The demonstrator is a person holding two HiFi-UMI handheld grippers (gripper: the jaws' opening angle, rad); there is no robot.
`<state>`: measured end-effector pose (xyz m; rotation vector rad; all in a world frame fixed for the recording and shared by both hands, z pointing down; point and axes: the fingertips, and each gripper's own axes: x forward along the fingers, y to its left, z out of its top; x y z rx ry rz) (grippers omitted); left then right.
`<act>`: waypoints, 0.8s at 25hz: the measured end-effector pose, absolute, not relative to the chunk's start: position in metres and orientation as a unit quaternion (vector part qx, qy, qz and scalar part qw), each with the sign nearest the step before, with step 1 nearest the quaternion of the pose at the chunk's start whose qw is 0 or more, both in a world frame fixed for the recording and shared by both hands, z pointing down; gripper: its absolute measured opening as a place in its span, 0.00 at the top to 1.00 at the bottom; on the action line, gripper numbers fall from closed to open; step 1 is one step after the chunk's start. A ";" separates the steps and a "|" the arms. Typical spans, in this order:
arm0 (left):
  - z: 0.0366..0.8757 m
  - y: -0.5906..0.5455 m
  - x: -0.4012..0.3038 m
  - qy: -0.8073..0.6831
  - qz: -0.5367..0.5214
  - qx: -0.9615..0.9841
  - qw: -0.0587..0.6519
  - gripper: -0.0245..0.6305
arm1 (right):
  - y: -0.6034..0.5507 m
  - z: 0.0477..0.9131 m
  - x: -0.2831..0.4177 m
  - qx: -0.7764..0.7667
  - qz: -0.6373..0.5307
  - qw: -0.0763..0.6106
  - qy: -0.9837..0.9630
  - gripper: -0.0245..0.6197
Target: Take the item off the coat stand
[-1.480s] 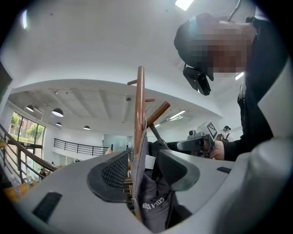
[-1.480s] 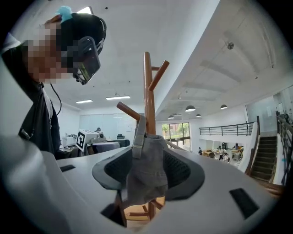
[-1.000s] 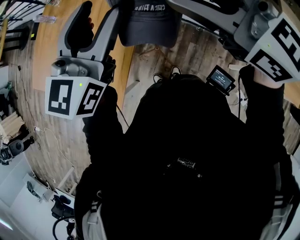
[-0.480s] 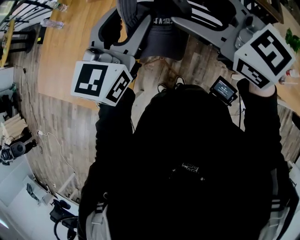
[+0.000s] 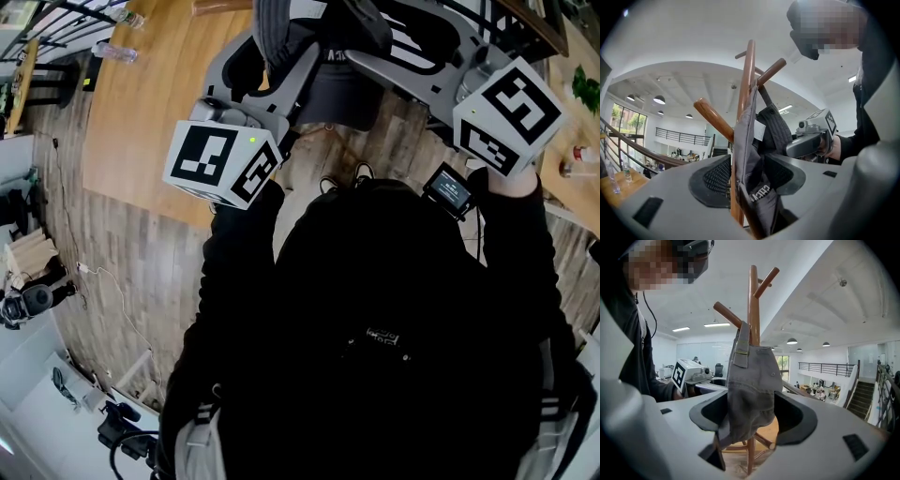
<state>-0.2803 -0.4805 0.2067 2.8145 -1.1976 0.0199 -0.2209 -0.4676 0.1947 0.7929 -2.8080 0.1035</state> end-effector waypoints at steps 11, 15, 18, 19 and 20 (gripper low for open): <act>0.201 -0.494 -0.274 -0.409 -0.009 0.911 0.051 0.70 | -0.484 0.194 -0.230 0.346 0.057 0.050 -0.935 0.53; 0.202 -0.492 -0.270 -0.414 -0.016 0.908 0.054 0.71 | -0.486 0.202 -0.224 0.377 0.049 0.044 -0.924 0.66; 0.202 -0.488 -0.268 -0.416 -0.015 0.908 0.055 0.71 | -0.486 0.202 -0.221 0.382 0.050 0.046 -0.922 0.74; 0.202 -0.488 -0.269 -0.417 -0.016 0.907 0.056 0.71 | -0.485 0.202 -0.223 0.383 0.044 0.050 -0.921 0.76; 0.202 -0.488 -0.270 -0.419 -0.016 0.906 0.057 0.71 | -0.485 0.202 -0.225 0.384 0.038 0.055 -0.921 0.78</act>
